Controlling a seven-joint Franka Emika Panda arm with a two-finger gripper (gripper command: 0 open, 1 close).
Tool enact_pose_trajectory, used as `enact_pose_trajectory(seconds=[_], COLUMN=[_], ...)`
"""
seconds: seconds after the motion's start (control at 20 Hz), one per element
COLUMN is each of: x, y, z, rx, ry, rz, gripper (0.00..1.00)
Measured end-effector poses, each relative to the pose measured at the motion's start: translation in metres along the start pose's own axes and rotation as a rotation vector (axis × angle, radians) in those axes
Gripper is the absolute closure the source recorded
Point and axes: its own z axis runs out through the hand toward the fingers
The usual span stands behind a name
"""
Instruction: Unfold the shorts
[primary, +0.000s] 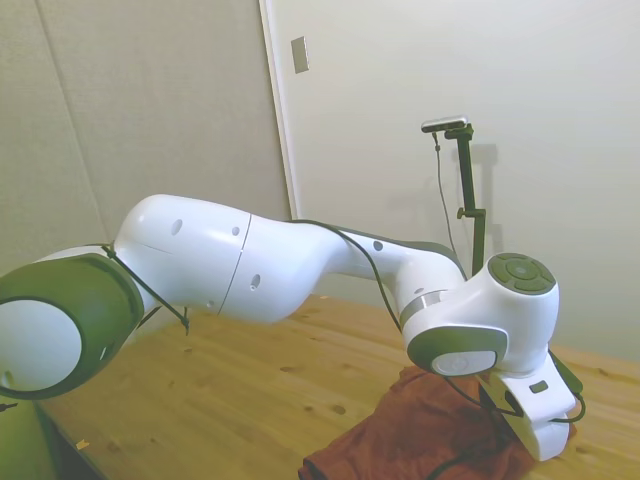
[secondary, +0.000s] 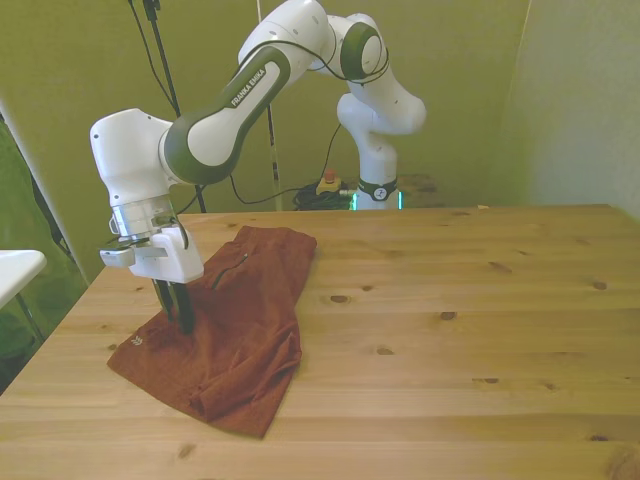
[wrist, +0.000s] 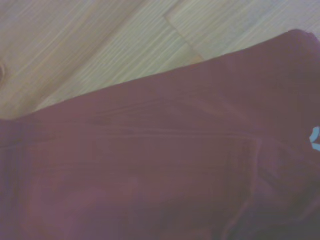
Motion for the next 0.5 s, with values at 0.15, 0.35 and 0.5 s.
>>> enact_pose_trajectory(seconds=[0.15,0.35,0.5], x=[0.0002,0.0002,-0.0009], y=[-0.0003,-0.0003,-0.0001], z=[-0.0007,-0.0010,-0.0036], rx=[0.002,0.002,0.007], ry=[0.003,0.004,0.003], rz=[-0.016,-0.039,-0.062], gripper=[1.00,1.00,1.00])
